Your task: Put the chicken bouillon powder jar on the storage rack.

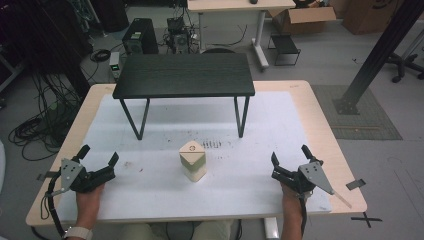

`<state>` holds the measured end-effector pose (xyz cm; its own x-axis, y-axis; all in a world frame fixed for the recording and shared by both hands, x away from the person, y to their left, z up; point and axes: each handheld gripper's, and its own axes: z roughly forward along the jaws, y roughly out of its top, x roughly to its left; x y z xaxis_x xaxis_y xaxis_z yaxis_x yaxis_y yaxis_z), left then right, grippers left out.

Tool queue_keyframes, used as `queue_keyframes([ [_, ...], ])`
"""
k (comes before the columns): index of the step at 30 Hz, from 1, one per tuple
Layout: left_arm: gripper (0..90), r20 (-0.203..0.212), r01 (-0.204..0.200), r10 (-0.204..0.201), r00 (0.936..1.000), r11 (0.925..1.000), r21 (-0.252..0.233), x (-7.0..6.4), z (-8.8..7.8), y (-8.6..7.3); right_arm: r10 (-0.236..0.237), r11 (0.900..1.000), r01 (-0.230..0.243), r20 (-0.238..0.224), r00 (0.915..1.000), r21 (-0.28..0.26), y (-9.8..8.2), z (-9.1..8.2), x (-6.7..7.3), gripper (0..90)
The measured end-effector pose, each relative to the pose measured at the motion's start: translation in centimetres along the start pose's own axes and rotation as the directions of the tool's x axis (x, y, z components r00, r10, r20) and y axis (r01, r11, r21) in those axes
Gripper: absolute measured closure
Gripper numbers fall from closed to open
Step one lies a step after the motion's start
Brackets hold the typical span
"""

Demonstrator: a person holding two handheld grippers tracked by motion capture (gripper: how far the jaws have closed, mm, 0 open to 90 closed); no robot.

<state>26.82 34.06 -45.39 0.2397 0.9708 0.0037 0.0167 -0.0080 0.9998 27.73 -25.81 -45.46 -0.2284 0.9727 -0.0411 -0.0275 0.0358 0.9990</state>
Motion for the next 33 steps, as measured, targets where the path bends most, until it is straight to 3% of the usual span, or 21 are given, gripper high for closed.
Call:
queue_keyframes([
  [17,0.6,-0.005,-0.001,0.001,1.0,1.0,0.002,0.0,0.0,0.0,0.024,1.0,-0.024,-0.001,0.9997,0.006,0.1,0.1,-0.3,0.0],
  [21,0.6,-0.006,-0.002,0.002,1.0,1.0,0.003,0.0,0.0,0.0,0.047,0.999,-0.047,-0.004,0.9989,0.015,0.2,0.1,-0.3,0.0],
  [33,0.6,-0.008,-0.003,0.004,1.0,1.0,0.004,-0.1,0.0,0.0,0.041,0.999,-0.039,-0.069,0.9968,0.03,2.1,-0.4,1.6,0.0],
])
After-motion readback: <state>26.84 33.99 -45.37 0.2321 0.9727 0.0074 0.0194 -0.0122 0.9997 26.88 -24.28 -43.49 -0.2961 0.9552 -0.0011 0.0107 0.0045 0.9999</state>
